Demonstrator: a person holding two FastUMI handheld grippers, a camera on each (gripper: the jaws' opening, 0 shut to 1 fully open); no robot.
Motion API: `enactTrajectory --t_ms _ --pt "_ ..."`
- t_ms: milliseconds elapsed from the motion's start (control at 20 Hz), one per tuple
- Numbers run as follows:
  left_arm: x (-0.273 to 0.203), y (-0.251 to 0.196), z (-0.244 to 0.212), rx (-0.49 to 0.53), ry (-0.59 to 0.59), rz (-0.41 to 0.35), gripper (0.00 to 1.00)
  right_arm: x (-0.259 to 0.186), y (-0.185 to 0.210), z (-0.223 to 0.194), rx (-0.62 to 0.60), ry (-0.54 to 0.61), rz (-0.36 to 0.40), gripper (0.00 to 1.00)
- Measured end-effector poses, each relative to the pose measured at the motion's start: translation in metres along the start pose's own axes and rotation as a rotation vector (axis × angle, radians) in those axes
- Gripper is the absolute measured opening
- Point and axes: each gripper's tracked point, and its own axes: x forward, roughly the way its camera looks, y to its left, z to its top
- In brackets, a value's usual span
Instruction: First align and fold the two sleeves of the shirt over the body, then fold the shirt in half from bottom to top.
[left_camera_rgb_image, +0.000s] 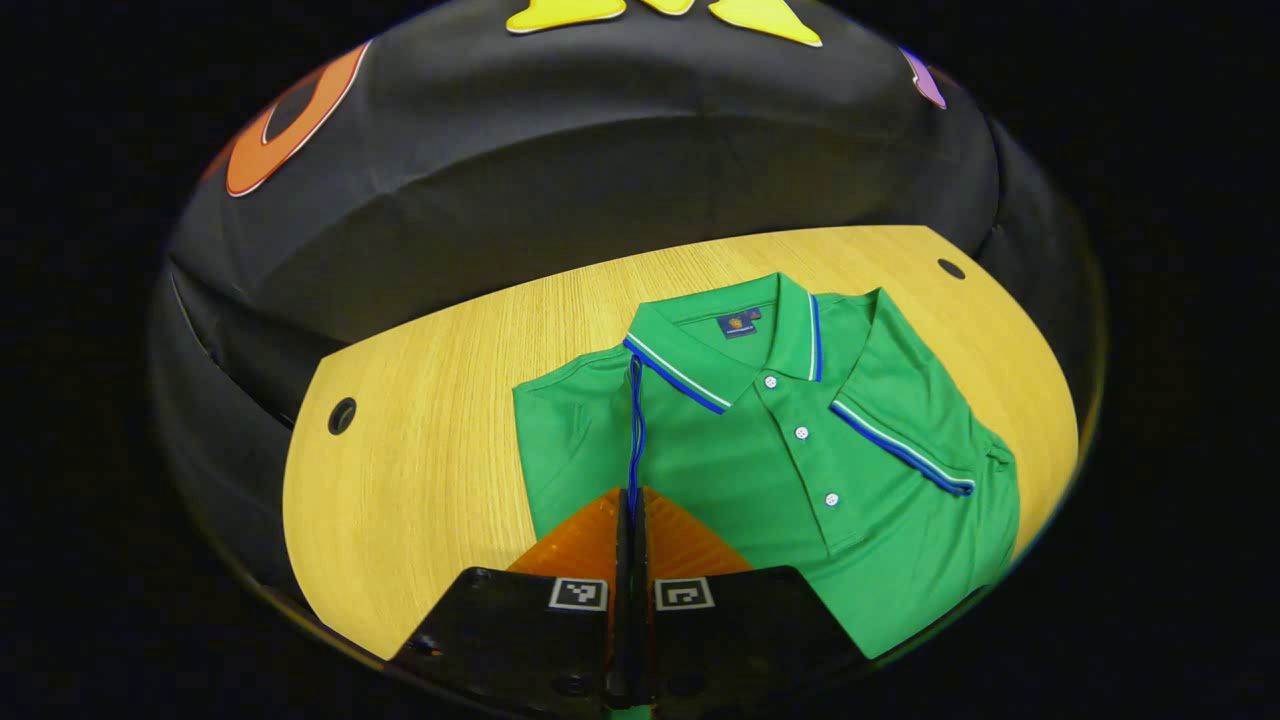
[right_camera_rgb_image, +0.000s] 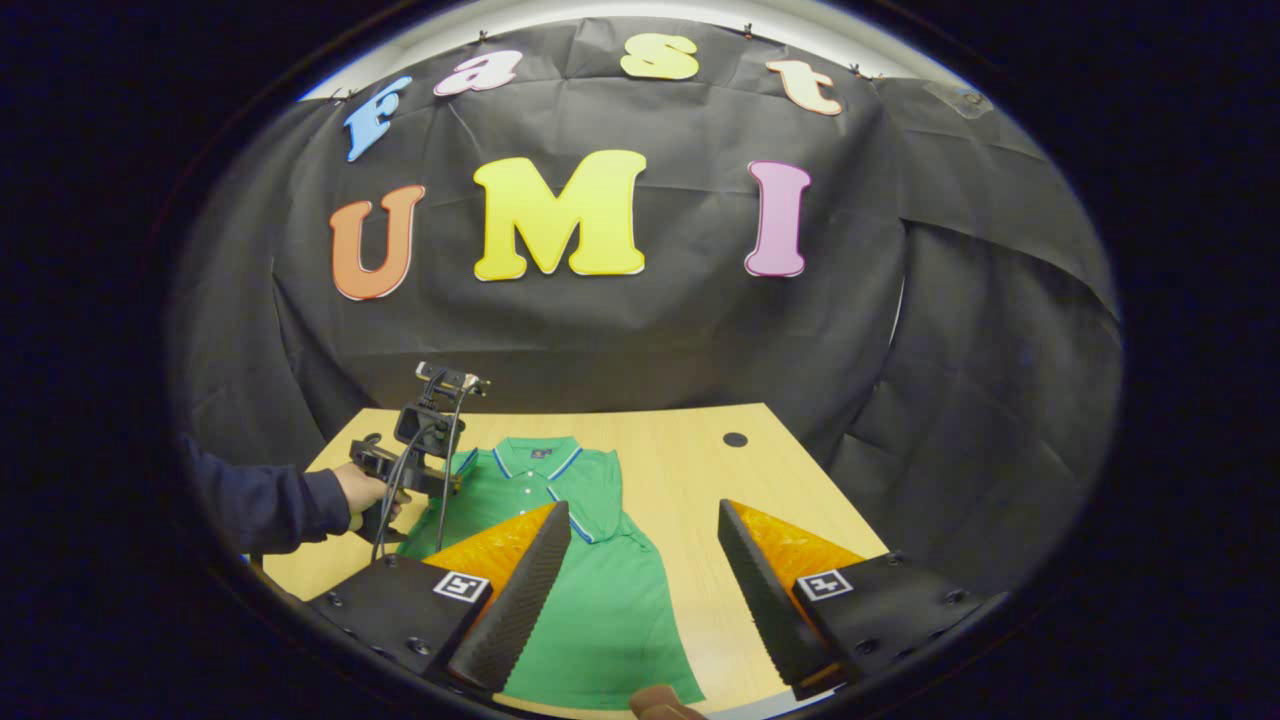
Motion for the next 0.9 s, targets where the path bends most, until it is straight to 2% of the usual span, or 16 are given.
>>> enactTrajectory --t_ms 100,250,300,350,400,500,600,700,750,800,900 --pt "-0.002 -0.011 0.002 -0.019 -0.013 -0.058 0.06 0.003 -0.003 -0.004 0.001 0.010 -0.003 0.94" --pt "-0.008 -0.014 0.003 -0.044 -0.025 -0.093 0.10 0.005 -0.005 -0.010 0.004 0.025 -0.004 0.95" --pt "-0.014 -0.015 0.004 -0.053 -0.033 -0.101 0.42 0.008 -0.006 -0.013 0.002 0.031 -0.004 0.94" --pt "-0.020 -0.016 0.005 -0.067 -0.039 -0.113 0.49 0.009 -0.007 -0.016 0.000 0.041 -0.004 0.94" --pt "-0.025 -0.018 0.005 -0.082 -0.047 -0.122 0.61 0.012 -0.008 -0.020 -0.002 0.049 -0.003 0.94" --pt "-0.040 -0.019 0.005 -0.115 -0.061 -0.131 0.79 0.016 -0.008 -0.029 -0.008 0.068 0.005 0.94" --pt "-0.057 -0.012 0.001 -0.124 -0.079 -0.115 0.92 0.019 -0.007 -0.036 -0.015 0.084 0.014 0.94" --pt "-0.076 -0.008 -0.007 -0.133 -0.095 -0.103 0.92 0.024 -0.010 -0.046 -0.023 0.101 0.013 0.94" --pt "-0.085 -0.008 -0.015 -0.141 -0.097 -0.098 1.00 0.026 -0.011 -0.051 -0.020 0.114 0.016 0.94" --pt "-0.093 -0.008 -0.024 -0.146 -0.093 -0.097 0.93 0.029 -0.013 -0.057 -0.017 0.128 0.017 0.94" --pt "-0.109 -0.009 -0.044 -0.148 -0.084 -0.088 0.93 0.036 -0.019 -0.073 -0.017 0.170 0.007 0.94"
